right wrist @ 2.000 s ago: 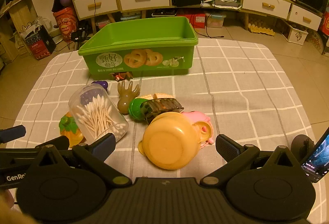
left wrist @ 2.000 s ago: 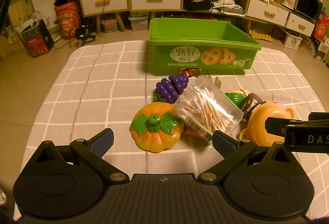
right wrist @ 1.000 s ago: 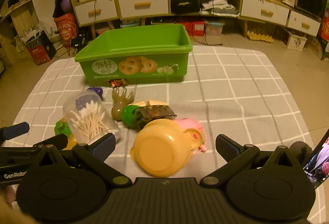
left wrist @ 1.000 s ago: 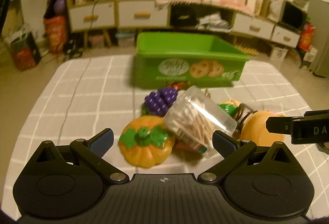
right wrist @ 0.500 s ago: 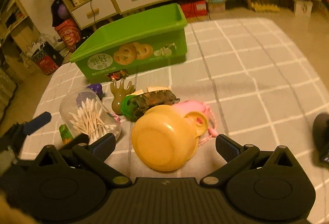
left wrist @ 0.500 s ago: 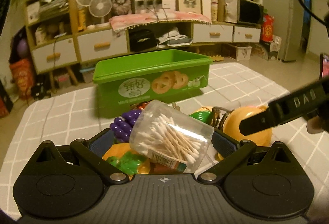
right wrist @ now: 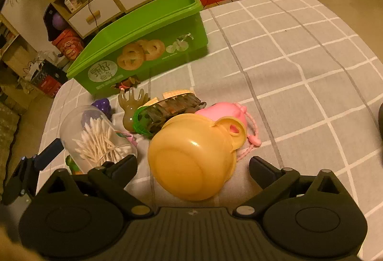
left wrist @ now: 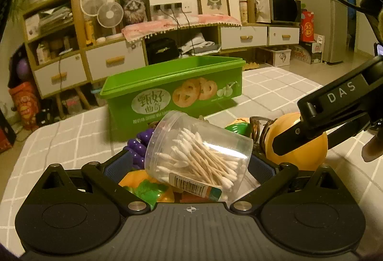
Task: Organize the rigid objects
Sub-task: 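Lift the swab jar with the left gripper while the right gripper lifts the yellow bowl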
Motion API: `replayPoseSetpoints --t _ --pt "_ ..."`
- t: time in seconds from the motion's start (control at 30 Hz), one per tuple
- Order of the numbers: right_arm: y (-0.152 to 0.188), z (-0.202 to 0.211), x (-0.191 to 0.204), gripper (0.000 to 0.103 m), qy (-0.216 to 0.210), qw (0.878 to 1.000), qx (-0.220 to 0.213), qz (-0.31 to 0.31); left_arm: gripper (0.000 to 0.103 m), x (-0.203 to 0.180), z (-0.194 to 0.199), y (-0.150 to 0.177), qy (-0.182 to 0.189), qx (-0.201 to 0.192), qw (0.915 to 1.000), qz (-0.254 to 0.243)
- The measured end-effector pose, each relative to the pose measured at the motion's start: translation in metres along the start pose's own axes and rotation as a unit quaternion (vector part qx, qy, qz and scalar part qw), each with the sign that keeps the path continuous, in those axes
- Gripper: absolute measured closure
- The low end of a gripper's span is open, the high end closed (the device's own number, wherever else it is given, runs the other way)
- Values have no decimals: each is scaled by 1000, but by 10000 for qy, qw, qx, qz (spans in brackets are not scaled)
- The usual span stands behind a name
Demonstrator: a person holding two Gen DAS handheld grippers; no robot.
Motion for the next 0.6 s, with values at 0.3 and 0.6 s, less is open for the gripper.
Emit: replayPoseSetpoints --t 0.3,0.6 --pt "1 -6 -1 41 46 9999 66 -101 7 -8 1 2 -51 -130 9994 -321" --pt "4 -5 3 46 56 10000 1 36 15 -11 0 0 -57 -113 9988 -480"
Point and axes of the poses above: each gripper's, at about its wrist camera, not at the fingertips, and z roughly against the way its jaws point, x to its left, y to its underside, the point moved 2 cm from there along -z, roughly the way its jaws point, and after that the axes turned 7 degrees about -y, right-handed, at the moved point
